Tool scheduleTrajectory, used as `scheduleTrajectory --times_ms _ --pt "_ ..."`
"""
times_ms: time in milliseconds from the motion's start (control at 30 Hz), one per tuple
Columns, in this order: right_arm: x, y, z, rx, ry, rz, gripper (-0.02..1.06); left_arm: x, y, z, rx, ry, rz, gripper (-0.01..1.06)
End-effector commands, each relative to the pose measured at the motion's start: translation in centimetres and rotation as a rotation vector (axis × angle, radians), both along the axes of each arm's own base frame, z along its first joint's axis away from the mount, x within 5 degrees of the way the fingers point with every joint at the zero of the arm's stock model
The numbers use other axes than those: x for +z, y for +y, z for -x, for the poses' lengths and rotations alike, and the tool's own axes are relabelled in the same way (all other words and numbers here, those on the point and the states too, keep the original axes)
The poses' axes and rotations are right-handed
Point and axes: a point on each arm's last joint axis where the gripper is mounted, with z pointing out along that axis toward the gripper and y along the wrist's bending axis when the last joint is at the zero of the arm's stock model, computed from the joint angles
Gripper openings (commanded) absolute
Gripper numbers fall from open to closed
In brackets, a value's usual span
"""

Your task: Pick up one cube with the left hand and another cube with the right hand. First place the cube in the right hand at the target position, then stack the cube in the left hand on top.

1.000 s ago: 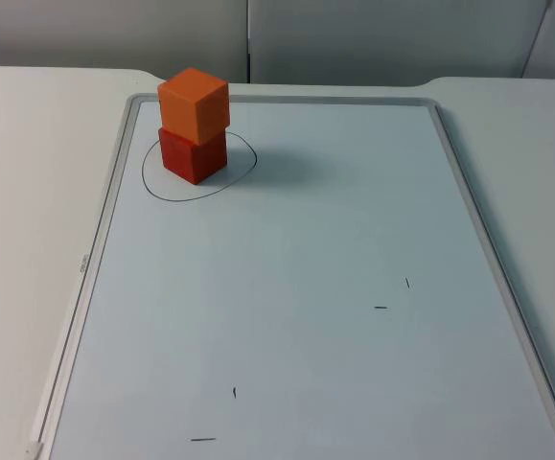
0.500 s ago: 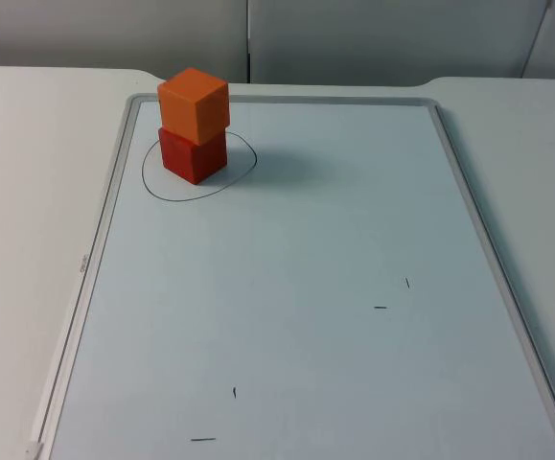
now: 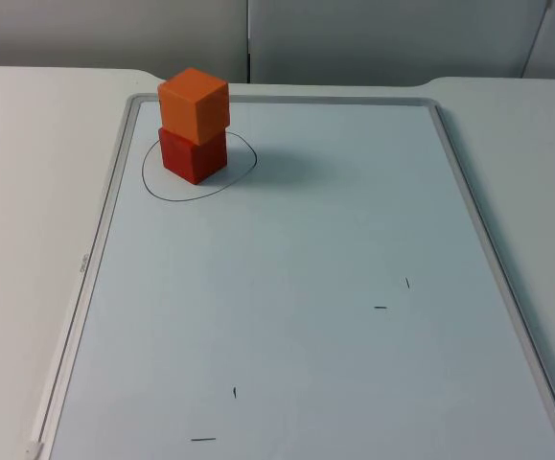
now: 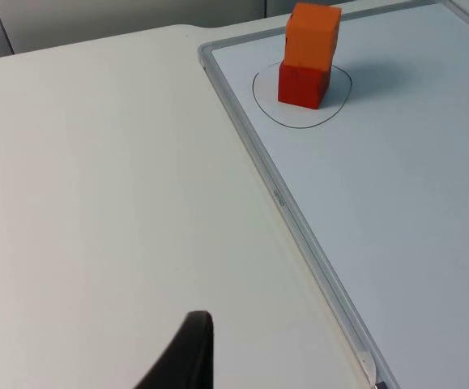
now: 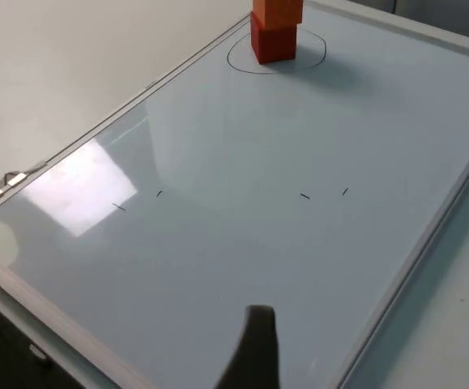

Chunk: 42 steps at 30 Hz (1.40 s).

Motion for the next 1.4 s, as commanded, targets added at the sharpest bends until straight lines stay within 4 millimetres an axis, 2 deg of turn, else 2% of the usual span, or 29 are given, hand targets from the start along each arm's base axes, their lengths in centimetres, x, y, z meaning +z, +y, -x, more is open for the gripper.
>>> scheduleTrajectory --times_ms 0,267,300,367,400,467,1367 --pt "-0.05 0.0 0.0 0.005 -0.01 0.001 0.73 0.04 -0.09 0.02 -0.006 -0.008 0.015 1.05" --pt "-0.01 -0.05 -0.05 -0.005 -0.011 -0.004 0.75 0.04 -0.09 0.02 -0.006 -0.008 0.015 1.05" --pt "-0.01 -0.12 -0.09 -0.021 -0.005 -0.013 0.78 0.04 -0.09 0.02 -0.006 -0.008 0.015 1.05" --pt "-0.06 -0.29 -0.26 -0.055 0.001 -0.021 0.94 0.04 -0.09 0.02 -0.006 -0.008 0.015 1.05" --pt "-0.06 -0.29 -0.26 -0.055 0.001 -0.021 0.94 0.04 -0.09 0.02 -0.006 -0.008 0.015 1.05" --pt "-0.06 -0.29 -0.26 -0.055 0.001 -0.021 1.05 0.04 -0.09 0.02 -0.006 -0.008 0.015 1.05" --pt "-0.02 -0.31 -0.31 -0.049 -0.016 -0.006 1.05 0.04 -0.09 0.02 -0.006 -0.008 0.015 1.05"
